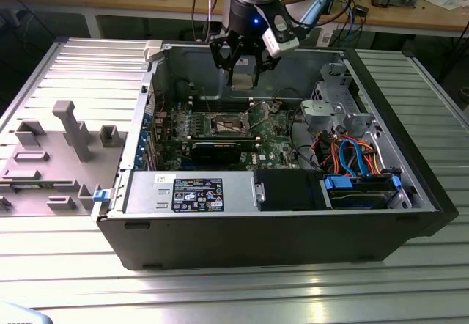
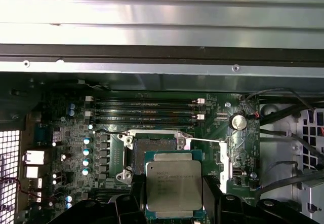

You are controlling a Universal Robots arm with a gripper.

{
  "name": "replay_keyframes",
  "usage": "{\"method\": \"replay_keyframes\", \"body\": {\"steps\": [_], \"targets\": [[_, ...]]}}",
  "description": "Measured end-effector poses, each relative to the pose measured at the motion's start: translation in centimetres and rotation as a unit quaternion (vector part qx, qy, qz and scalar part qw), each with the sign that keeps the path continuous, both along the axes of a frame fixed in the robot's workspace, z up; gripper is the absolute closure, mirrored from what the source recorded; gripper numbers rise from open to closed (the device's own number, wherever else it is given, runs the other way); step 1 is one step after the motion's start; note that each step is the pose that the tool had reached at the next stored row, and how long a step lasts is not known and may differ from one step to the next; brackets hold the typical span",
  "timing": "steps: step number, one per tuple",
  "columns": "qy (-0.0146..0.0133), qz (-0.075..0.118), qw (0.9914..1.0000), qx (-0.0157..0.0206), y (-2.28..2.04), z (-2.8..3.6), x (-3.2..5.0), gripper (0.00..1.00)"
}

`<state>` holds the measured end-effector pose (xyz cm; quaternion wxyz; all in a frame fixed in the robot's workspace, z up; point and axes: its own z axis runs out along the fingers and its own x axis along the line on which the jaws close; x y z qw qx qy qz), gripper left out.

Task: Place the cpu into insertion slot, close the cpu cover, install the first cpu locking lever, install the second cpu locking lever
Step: 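Place the cpu into insertion slot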

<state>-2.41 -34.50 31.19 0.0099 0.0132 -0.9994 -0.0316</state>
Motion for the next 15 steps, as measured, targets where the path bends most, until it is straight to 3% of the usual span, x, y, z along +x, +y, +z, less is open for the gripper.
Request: {"method": "replay_keyframes", "body": {"steps": [7, 15], "targets": [[0.0, 0.003, 0.99999, -0.0031, 0.0, -0.22, -0.22, 0.46], [-0.0001, 0.012, 0.99992, -0.0033, 0.0, -0.85, -0.93, 0.46]]}}
